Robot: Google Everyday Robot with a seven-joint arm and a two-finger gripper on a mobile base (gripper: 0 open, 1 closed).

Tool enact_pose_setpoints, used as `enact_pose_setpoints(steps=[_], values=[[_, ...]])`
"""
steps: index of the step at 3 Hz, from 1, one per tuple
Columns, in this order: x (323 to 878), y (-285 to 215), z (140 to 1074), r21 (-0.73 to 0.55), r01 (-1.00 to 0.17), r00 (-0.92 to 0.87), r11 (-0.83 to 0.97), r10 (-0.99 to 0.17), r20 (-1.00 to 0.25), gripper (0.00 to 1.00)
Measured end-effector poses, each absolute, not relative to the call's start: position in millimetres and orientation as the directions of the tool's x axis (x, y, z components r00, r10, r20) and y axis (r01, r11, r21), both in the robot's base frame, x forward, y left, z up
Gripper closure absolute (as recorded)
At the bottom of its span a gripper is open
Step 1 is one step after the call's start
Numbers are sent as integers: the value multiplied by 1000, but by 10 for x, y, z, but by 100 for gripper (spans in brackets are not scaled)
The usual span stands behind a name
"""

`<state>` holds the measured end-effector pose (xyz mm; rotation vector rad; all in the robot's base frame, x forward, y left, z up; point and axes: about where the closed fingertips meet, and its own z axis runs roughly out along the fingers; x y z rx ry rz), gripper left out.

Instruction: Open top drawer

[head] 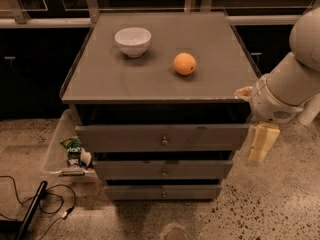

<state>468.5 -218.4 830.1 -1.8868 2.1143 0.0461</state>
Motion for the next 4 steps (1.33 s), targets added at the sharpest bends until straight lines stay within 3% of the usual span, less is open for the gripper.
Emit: enact_pose_setpoints(steps=[3, 4], values=[[4861, -2117, 7555, -171, -984, -2, 53, -958, -286, 0], [5012, -2112, 7267, -230, -973, 74, 1, -944, -321, 0]])
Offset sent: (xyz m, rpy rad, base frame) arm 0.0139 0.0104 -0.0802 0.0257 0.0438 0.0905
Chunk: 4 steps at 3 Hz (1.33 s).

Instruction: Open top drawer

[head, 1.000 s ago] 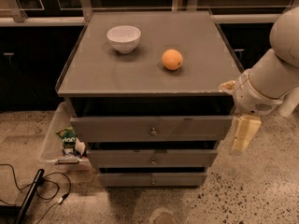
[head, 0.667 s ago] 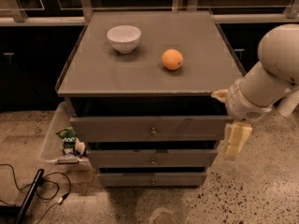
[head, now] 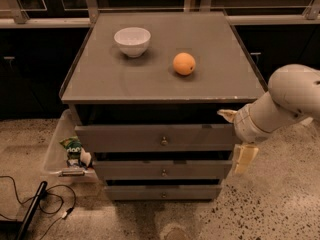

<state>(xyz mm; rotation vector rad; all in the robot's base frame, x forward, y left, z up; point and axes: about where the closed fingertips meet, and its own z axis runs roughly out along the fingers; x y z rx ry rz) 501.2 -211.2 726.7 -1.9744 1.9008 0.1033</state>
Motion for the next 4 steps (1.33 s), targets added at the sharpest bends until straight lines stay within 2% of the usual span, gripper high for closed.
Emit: enact_pose_setpoints(steps=[2, 4], values=[[5442, -2127, 6950, -364, -924, 249, -115, -904, -348, 0], [5613, -2078, 6644, -361, -918, 300, -163, -880, -367, 0]])
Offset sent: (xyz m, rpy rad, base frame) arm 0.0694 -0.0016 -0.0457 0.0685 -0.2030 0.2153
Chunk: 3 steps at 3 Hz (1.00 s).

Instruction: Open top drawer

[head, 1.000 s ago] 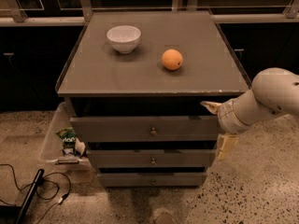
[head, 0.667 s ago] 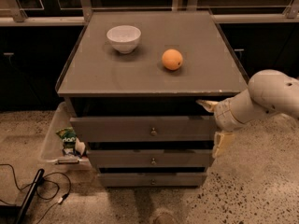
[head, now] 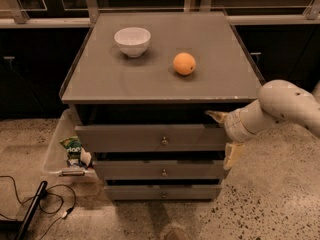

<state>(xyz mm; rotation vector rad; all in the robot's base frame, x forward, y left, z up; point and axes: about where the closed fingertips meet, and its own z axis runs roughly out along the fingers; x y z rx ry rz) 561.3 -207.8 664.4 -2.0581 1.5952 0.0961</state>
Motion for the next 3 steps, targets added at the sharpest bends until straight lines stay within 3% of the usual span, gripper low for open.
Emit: enact_pose_setpoints(steps=[3], values=[[5762, -1857, 6394, -307, -931, 314, -196, -861, -401, 0]])
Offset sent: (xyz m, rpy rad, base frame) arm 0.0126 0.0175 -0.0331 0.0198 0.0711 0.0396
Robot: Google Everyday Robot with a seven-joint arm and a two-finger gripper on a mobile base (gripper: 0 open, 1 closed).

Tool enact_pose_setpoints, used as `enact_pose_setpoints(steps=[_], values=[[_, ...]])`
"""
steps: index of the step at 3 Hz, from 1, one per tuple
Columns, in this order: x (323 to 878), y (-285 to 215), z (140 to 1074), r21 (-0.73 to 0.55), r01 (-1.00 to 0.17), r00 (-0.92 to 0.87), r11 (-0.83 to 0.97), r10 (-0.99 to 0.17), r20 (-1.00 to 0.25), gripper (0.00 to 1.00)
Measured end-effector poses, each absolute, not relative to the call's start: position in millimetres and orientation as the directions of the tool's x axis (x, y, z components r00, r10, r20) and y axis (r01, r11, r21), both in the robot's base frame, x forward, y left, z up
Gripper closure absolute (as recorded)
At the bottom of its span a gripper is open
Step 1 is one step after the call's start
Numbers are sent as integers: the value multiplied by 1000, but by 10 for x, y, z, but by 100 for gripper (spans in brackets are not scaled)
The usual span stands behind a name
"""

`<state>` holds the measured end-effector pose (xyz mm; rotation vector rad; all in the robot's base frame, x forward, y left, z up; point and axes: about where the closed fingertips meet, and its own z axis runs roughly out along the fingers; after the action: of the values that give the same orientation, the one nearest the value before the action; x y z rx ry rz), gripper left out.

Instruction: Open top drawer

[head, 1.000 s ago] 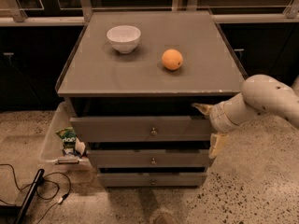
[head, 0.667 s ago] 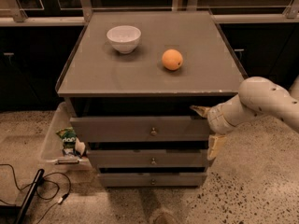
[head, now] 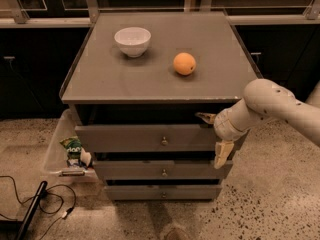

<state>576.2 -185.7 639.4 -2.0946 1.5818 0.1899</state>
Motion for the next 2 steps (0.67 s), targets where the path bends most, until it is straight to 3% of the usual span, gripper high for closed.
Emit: enact_pose_setpoints(steps=[2], values=[[5764, -1854, 6395, -307, -931, 314, -197, -860, -401, 42]])
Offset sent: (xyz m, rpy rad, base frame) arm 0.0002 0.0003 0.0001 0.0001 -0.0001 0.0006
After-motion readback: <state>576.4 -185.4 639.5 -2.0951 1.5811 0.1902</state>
